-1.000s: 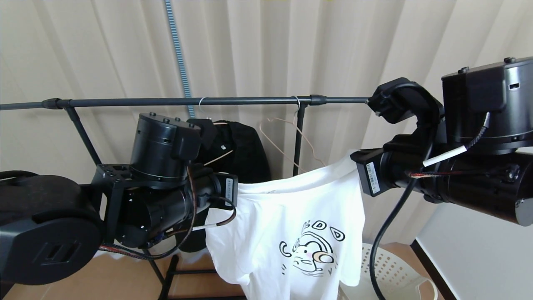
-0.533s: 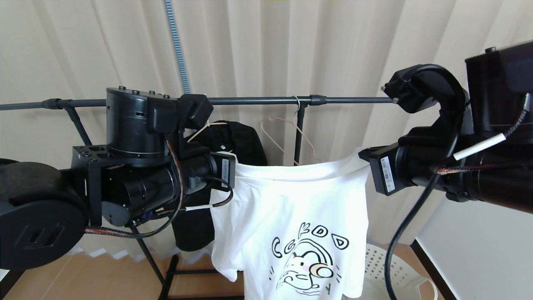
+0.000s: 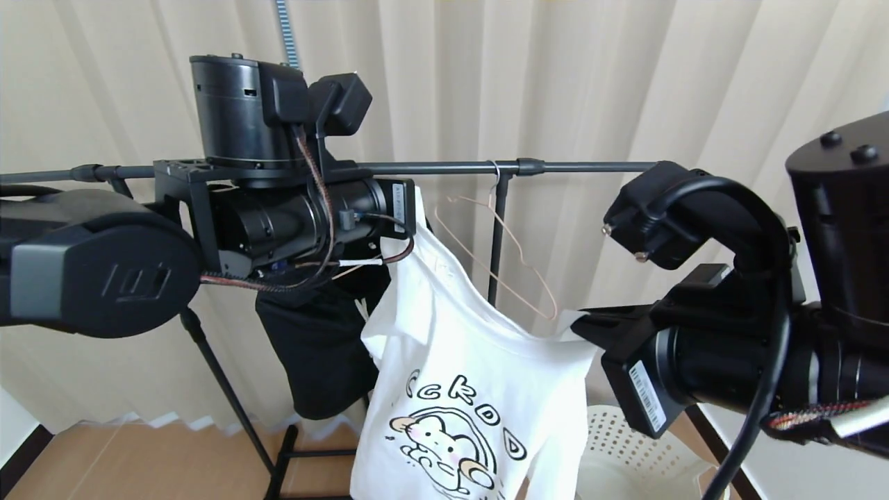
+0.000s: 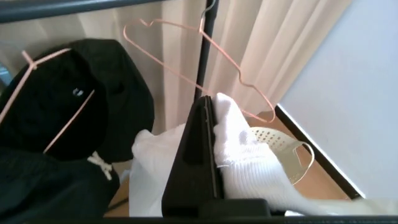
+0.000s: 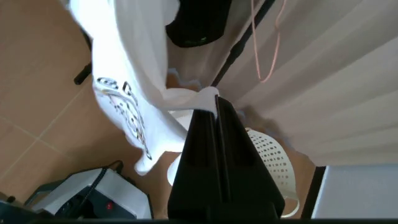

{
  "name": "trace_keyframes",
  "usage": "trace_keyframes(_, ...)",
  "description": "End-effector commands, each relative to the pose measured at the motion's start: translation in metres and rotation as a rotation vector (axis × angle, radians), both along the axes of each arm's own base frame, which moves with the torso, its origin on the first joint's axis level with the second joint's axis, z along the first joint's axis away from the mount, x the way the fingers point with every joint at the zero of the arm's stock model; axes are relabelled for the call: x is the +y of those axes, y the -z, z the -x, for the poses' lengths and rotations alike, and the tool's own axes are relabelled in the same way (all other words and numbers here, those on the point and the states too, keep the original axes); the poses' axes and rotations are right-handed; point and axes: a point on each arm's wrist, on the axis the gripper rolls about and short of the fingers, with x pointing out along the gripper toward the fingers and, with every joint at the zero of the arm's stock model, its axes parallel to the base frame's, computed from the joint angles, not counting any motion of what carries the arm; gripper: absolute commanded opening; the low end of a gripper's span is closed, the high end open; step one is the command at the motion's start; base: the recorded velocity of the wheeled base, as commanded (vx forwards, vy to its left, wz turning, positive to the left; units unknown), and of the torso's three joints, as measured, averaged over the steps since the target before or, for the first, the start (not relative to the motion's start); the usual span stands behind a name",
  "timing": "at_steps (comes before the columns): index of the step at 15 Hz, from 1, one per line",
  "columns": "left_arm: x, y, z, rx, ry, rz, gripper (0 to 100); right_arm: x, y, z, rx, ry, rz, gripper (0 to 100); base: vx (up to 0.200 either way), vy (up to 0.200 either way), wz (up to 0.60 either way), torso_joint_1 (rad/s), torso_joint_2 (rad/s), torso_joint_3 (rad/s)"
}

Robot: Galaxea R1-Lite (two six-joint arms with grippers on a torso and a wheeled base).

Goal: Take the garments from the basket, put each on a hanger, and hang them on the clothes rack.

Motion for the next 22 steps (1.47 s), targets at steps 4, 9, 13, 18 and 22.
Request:
trace_keyframes(4, -0.021, -0.011, -0.029, -0.048, 0.078, 0.046, 0, 0.05, 0.02, 0.023, 0.094, -0.09, -0.046, 0, 0.0, 0.0, 0.0, 0.0, 0.0, 0.0)
trace_keyframes(9, -0.028, -0.018, -0.033, -0.09, 0.235, 0.097, 0, 0.102, 0.019, 0.019, 0.155, -0.015, -0.359, 0, 0.0, 0.0, 0.0, 0.0, 0.0, 0.0)
trace_keyframes(13, -0.032, -0.011, -0.039, -0.095, 0.244, 0.101, 0, 0.104, 0.011, 0.019, 0.13, -0.001, -0.46, 0, 0.0, 0.0, 0.0, 0.0, 0.0, 0.0)
trace_keyframes(18, -0.027, -0.013, -0.039, -0.096, 0.219, 0.095, 0, 0.096, 0.022, 0.02, 0.108, -0.023, -0.36, 0, 0.0, 0.0, 0.0, 0.0, 0.0, 0.0)
trace_keyframes(22, -0.003, -0.023, -0.029, -0.031, 0.129, 0.051, 0, 0.063, 0.043, 0.013, 0.021, -0.077, -0.09, 0, 0.0, 0.0, 0.0, 0.0, 0.0, 0.0)
